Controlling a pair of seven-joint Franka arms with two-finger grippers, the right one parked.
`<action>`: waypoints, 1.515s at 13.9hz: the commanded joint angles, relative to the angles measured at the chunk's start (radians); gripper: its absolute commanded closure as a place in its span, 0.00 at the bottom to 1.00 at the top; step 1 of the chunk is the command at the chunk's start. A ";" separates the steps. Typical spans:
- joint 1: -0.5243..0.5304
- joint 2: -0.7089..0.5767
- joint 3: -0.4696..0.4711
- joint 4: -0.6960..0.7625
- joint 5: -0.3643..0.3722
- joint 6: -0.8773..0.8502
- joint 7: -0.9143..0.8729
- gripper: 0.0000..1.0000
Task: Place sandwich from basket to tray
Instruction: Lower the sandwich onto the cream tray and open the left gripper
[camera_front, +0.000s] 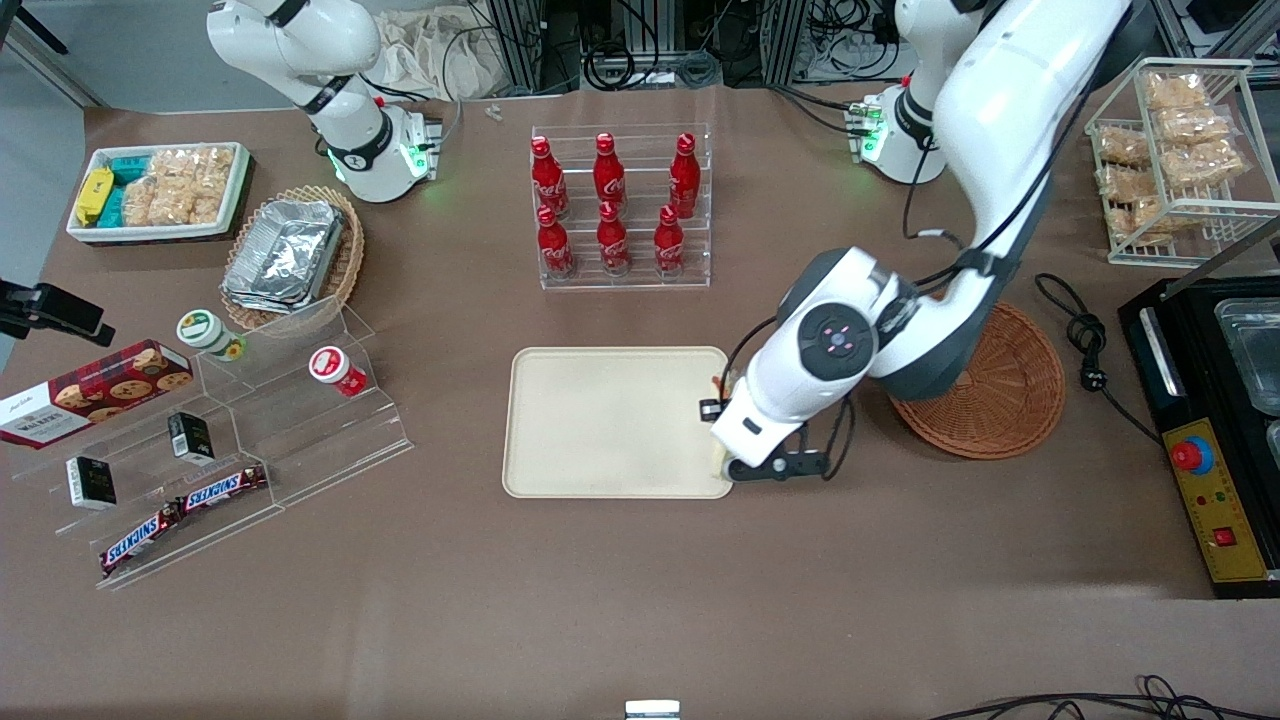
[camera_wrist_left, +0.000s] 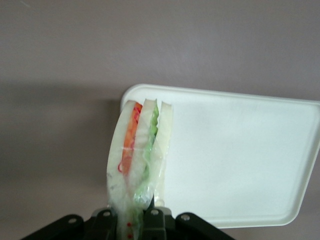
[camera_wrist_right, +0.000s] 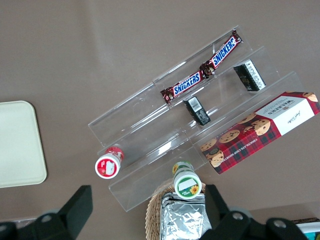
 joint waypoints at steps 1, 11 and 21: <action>-0.051 0.067 0.006 0.045 0.043 0.023 -0.060 1.00; -0.112 0.121 0.021 0.023 0.184 0.098 -0.224 0.00; 0.257 -0.341 -0.045 0.025 -0.008 -0.311 0.076 0.00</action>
